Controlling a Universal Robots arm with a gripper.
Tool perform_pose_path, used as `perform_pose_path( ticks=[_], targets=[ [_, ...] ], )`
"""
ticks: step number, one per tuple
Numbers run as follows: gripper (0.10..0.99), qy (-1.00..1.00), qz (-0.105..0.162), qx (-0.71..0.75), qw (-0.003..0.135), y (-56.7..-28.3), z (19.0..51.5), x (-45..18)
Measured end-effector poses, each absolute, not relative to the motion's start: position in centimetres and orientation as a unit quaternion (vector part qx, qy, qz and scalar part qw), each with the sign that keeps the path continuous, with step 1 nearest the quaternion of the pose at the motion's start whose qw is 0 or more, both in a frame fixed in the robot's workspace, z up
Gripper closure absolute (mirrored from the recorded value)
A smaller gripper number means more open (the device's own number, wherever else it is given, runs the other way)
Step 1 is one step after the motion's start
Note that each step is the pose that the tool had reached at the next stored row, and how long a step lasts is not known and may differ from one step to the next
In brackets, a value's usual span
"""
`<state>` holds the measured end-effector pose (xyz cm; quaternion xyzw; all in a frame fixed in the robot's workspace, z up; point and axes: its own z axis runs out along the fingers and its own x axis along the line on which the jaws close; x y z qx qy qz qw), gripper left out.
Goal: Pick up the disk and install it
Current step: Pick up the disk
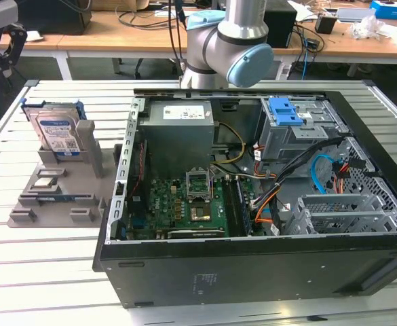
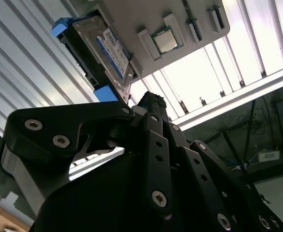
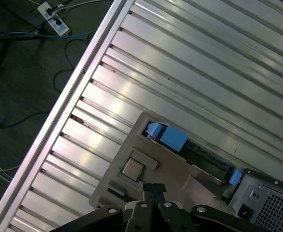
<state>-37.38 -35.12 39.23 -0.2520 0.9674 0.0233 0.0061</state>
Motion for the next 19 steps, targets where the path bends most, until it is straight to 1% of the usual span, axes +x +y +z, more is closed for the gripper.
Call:
perform_pose_path(
  ticks=[19],
  targets=[
    [0.98, 0.937, 0.024, -0.348, 0.004, -35.12, 39.23, -37.38]
  ],
)
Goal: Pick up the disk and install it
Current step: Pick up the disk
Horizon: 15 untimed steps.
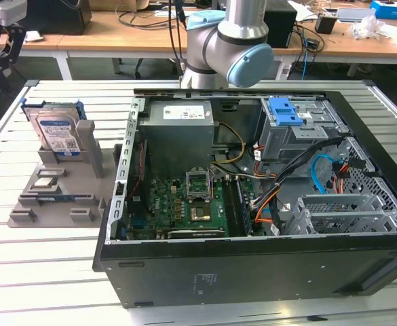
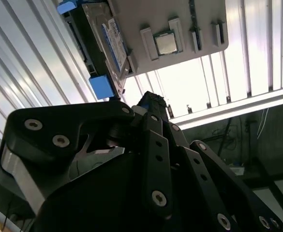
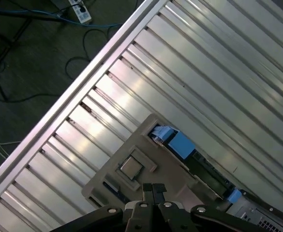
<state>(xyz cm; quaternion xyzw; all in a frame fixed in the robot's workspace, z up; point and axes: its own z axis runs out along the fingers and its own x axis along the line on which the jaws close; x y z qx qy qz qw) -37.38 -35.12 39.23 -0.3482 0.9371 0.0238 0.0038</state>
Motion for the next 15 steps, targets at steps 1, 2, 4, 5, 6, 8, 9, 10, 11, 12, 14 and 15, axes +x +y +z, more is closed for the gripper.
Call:
perform_pose_path(
  ticks=[1, 2, 4, 5, 6, 8, 9, 10, 11, 12, 14, 15],
  targets=[
    [0.98, 0.936, 0.024, -0.352, 0.004, -35.12, 39.23, -37.38],
    [0.98, 0.933, 0.024, -0.359, 0.003, -35.13, 39.23, -37.38],
    [0.98, 0.93, 0.024, -0.368, 0.003, -35.12, 39.23, -37.38],
    [0.98, 0.928, 0.024, -0.372, 0.003, -35.12, 39.23, -37.38],
    [0.98, 0.926, 0.024, -0.378, 0.003, -35.12, 39.23, -37.38],
    [0.98, 0.921, 0.024, -0.388, 0.003, -35.12, 39.23, -37.38],
    [0.98, 0.919, 0.024, -0.393, 0.003, -35.12, 39.23, -37.38],
    [0.98, 0.917, 0.024, -0.398, 0.002, -35.12, 39.23, -37.38],
    [0.98, 0.915, 0.024, -0.403, 0.002, -35.12, 39.23, -37.38],
    [0.98, 0.913, 0.024, -0.407, 0.002, -35.12, 39.23, -37.38],
    [0.98, 0.907, 0.024, -0.42, 0.002, -35.12, 39.23, -37.38],
    [0.98, 0.905, 0.024, -0.425, 0.002, -35.12, 39.23, -37.38]
  ],
)
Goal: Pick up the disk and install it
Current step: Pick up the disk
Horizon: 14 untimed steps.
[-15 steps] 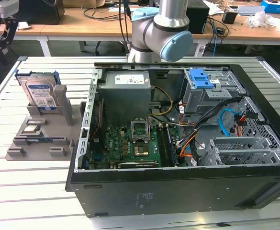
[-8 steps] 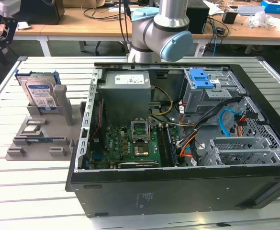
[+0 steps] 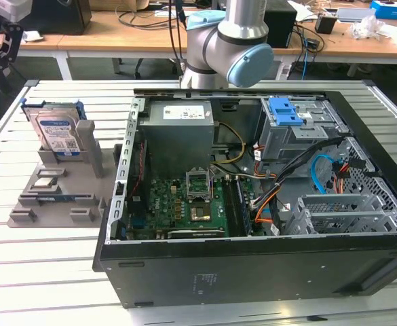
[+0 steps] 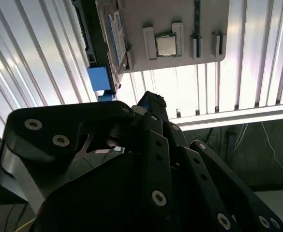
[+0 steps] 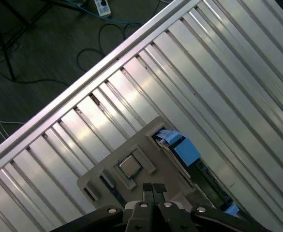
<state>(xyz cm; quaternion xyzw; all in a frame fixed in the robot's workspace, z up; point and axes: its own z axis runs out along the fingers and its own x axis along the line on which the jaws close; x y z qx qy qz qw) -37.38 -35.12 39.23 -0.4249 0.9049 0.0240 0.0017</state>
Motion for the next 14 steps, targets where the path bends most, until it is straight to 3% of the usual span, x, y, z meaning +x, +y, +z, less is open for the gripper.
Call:
perform_pose_path(
  ticks=[14],
  targets=[
    [0.98, 0.862, 0.024, -0.506, 0.0, -35.12, 39.23, -37.38]
  ],
)
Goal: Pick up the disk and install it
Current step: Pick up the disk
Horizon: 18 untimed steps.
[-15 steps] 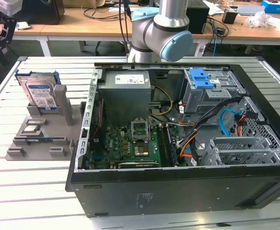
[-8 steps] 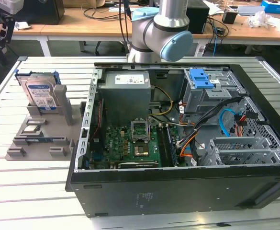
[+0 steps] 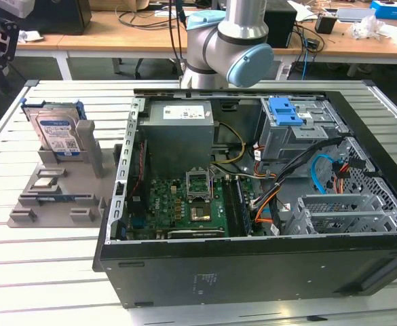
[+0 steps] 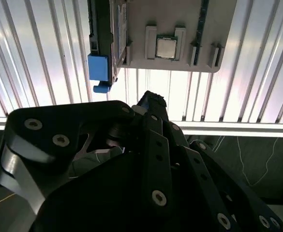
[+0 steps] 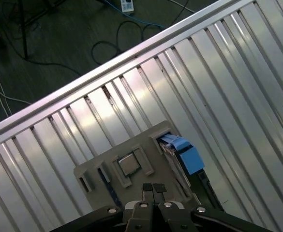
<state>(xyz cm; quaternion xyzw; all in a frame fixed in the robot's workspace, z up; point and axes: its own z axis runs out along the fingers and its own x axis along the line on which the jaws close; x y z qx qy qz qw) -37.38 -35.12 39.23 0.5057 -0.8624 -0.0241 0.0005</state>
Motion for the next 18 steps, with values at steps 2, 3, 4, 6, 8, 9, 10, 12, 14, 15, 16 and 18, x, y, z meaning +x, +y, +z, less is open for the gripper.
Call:
perform_pose_path(
  ticks=[2, 3, 4, 6, 8, 9, 10, 12, 14, 15, 16, 18],
  targets=[
    [0.98, -0.855, -0.024, 0.519, 0.001, -35.13, 39.23, -37.38],
    [0.98, -0.85, -0.024, 0.526, 0.001, -35.12, 39.23, -37.38],
    [0.98, -0.845, -0.024, 0.534, 0.001, -35.13, 39.23, -37.38],
    [0.98, -0.84, -0.024, 0.542, 0.001, -35.13, 39.23, -37.37],
    [0.98, -0.832, -0.024, 0.554, 0.002, -35.13, 39.23, -37.38],
    [0.98, -0.83, -0.024, 0.558, 0.002, -35.13, 39.23, -37.38],
    [0.98, -0.827, -0.024, 0.561, 0.002, -35.12, 39.23, -37.38],
    [0.98, -0.822, -0.024, 0.57, 0.002, -35.12, 39.23, -37.38],
    [0.98, -0.811, -0.024, 0.584, 0.003, -35.13, 39.23, -37.38],
    [0.98, -0.806, -0.024, 0.592, 0.003, -35.13, 39.23, -37.38],
    [0.98, -0.801, -0.024, 0.598, 0.003, -35.12, 39.23, -37.38],
    [0.98, -0.792, -0.024, 0.61, 0.003, -35.12, 39.23, -37.38]
  ],
)
